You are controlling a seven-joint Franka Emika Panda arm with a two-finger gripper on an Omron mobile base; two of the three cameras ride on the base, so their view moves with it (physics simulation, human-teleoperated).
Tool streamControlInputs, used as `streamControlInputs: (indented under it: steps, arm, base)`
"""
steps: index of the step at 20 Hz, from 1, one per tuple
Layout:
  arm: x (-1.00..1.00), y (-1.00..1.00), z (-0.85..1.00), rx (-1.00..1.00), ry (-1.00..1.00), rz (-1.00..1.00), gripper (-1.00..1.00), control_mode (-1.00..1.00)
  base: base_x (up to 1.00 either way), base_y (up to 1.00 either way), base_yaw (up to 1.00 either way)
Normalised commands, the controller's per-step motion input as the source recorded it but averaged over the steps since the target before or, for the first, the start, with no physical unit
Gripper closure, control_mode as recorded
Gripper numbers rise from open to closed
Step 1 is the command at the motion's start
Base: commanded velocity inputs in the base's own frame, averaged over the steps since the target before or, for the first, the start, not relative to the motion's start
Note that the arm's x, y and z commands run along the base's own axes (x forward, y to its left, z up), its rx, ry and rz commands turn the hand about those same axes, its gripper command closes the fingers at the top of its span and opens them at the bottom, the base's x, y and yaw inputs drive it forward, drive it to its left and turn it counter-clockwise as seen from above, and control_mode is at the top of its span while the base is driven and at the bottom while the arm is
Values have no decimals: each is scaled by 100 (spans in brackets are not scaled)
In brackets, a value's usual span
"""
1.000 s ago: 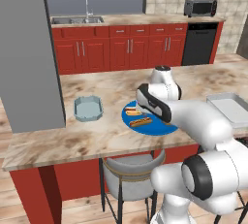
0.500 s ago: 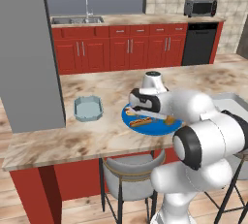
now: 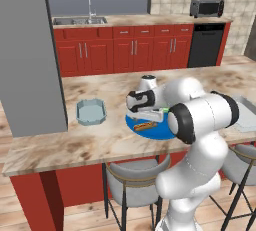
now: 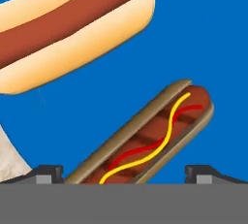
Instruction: Place one cooked food and one vegetable from the large plate to each tupperware container.
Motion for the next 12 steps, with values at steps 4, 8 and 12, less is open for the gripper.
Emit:
streamControlInputs:
  steps: [4,8,12]
  arm:
    - [33,1,-24,0,3,0,-100,-100]
    - [18,0,-12,0,1,0,-100,-100]
    - [0,0,-26,0,8,-1,-100,-100]
  base:
    - [0,0,0]
    - [0,0,0]
    - [0,0,0]
